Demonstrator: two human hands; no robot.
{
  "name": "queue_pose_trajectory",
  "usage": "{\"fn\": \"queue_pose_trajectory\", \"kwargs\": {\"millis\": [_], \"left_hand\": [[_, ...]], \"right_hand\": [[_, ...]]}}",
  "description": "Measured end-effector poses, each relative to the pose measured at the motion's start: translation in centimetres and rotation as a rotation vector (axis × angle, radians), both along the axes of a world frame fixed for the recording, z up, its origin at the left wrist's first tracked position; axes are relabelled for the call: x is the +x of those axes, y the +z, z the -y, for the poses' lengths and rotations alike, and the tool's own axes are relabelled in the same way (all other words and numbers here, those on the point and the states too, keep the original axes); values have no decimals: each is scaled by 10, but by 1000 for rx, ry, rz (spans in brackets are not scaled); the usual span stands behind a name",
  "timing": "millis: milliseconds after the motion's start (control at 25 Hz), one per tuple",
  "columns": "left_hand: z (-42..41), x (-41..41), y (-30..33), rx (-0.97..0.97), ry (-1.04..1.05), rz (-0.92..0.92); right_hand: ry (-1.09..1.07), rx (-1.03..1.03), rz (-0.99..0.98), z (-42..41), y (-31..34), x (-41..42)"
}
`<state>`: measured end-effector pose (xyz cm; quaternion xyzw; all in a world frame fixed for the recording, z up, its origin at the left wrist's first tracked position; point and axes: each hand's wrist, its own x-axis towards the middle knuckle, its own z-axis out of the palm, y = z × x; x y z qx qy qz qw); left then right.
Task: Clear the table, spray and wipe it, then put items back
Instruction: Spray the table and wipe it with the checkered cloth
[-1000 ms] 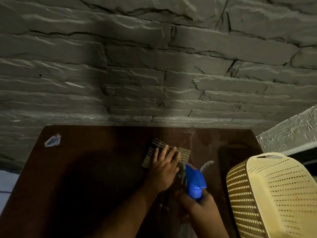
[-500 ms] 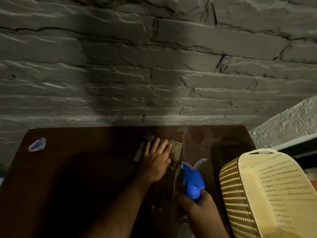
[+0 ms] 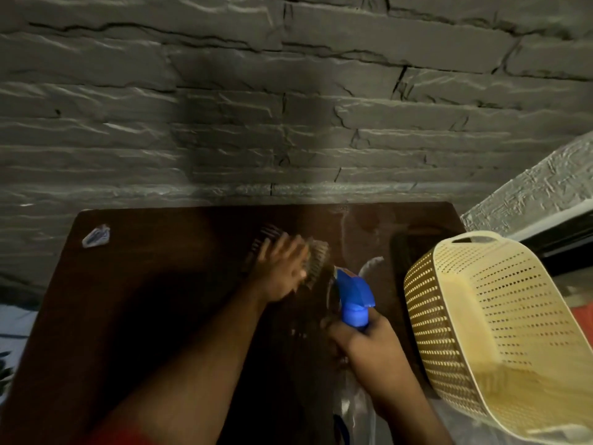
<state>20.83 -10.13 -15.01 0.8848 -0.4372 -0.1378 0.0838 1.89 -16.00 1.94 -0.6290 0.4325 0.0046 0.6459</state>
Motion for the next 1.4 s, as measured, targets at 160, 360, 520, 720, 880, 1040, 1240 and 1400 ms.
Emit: {"fn": "queue_pose_trajectory", "kwargs": {"millis": [160, 360, 520, 720, 880, 1040, 1240, 1400], "left_hand": [[14, -61, 9, -42, 627, -129], [-75, -124, 0, -54, -208, -73], [-42, -71, 13, 150, 389, -92], [-80, -213, 24, 20, 83, -85], [-75, -141, 14, 83, 202, -151], [-49, -163, 21, 172, 423, -170], [-122, -175, 20, 149, -139, -118], [-54, -108, 17, 204, 366, -178]], "right_hand": [[35, 9, 23, -11, 12, -19], [144, -3, 53, -24, 22, -43], [165, 0, 66, -32, 32, -73], [193, -48, 54, -36, 41, -117], [180, -28, 20, -45, 34, -143], [164, -28, 21, -50, 31, -163], [191, -30, -5, -49, 37, -159], [167, -25, -22, -60, 23, -136]]}}
